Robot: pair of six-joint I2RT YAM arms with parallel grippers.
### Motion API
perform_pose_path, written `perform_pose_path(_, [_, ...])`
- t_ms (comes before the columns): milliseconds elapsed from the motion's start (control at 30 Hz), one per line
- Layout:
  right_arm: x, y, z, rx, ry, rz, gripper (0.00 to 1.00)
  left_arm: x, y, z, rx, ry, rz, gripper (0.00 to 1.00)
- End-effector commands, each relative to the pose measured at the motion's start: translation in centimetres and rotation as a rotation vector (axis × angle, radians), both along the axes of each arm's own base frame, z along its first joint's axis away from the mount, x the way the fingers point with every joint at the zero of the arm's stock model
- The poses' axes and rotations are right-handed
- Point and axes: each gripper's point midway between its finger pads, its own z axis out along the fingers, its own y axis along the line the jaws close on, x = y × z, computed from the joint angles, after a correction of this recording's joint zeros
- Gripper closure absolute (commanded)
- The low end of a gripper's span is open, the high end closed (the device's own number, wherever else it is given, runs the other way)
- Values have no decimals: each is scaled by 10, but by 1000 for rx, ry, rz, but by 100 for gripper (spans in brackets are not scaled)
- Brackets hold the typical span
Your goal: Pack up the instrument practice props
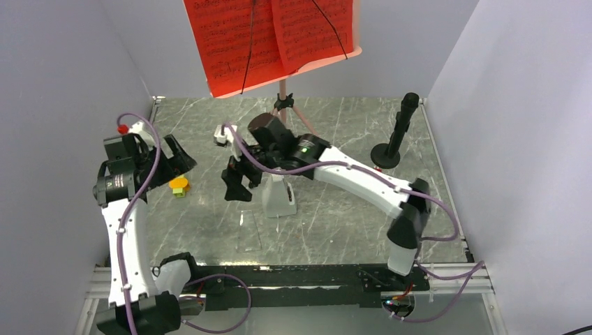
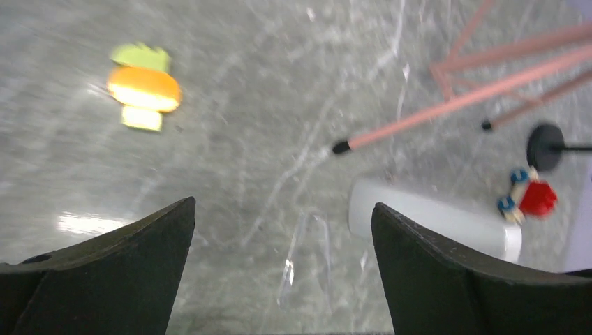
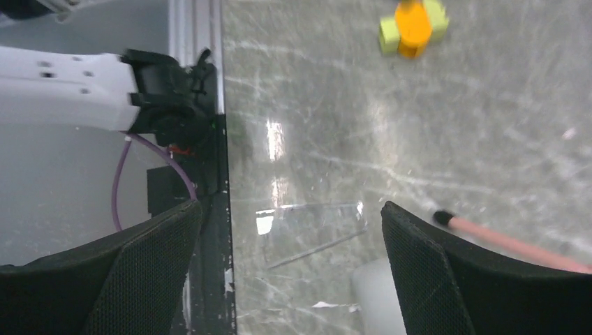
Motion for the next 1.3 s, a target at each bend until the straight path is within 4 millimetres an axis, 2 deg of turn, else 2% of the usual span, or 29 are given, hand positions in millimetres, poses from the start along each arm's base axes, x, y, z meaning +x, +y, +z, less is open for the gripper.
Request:
perform_pose_path(0, [-4, 5, -57, -186, 180, -158, 0, -6, 61, 42, 221, -71, 288, 1])
perform_pose_path(67, [-10, 12, -78, -234, 162, -168, 0, -15, 84, 57, 288, -85, 431, 1])
perform_pose_path(133, [-13, 17, -98, -278, 186, -226, 0, -17, 94, 68, 321, -103, 490, 1])
perform_pose_path(267, [-6, 20, -130, -359, 212, -371, 0, -15, 87, 83, 310, -144, 450, 1])
perform_pose_path(433, [7, 21, -167, -442, 247, -518, 5, -11, 70, 72, 246, -135, 368, 1])
perform_pose_path(533, [0, 21, -187, -496, 265, -564, 7, -10, 69, 63, 238, -120, 367, 1])
perform_pose_path(733, [-8, 3, -228, -630, 300, -651, 10, -11, 70, 56, 231, -128, 375, 1])
perform_pose_path(900, [-11, -3, -246, -682, 336, -691, 11, -18, 70, 51, 203, -120, 384, 1])
perform_pose_path(1000, [-11, 1, -255, -684, 362, -703, 11, -22, 66, 42, 186, -114, 377, 1])
perform_pose_path(1100, [-11, 11, -255, -666, 381, -698, 11, -24, 63, 31, 154, -98, 376, 1])
perform_pose_path(1267, [-10, 15, -265, -679, 383, -694, 12, -24, 59, 28, 112, -98, 366, 1])
